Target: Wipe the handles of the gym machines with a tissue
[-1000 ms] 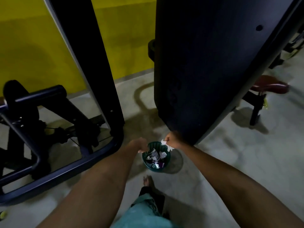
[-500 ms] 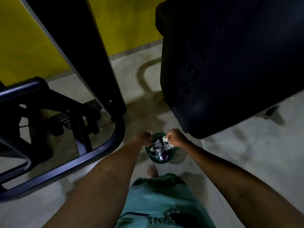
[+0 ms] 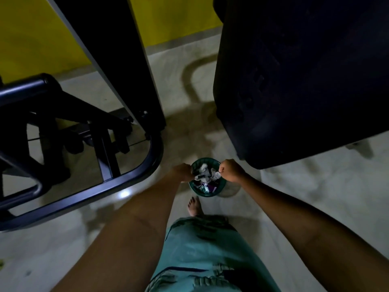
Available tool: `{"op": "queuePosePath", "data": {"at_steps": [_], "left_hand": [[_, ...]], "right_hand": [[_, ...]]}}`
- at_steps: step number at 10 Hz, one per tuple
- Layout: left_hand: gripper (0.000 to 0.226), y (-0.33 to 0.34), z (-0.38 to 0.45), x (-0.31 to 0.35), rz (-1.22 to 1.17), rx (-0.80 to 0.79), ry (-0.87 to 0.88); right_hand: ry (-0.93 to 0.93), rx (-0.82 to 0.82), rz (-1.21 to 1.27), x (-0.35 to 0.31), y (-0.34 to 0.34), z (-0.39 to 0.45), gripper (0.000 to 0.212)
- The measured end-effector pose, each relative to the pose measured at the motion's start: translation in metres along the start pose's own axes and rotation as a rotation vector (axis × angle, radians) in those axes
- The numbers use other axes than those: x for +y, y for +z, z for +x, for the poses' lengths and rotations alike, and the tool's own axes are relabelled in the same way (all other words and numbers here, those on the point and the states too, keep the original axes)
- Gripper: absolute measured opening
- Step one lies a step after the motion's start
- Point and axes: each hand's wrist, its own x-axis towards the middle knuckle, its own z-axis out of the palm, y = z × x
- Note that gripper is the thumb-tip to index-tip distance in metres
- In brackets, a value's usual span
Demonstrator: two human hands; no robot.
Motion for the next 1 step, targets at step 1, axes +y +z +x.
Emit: {"op": "queuePosePath", "data": {"at_steps": [1], "left_hand": [[0.041, -0.0022, -0.01, 0.0068, -0.065, 0.026, -0.018]], "right_hand": [[0.015, 0.009, -0.013, 0.0028, -0.0044, -0.0023, 0.011]]}}
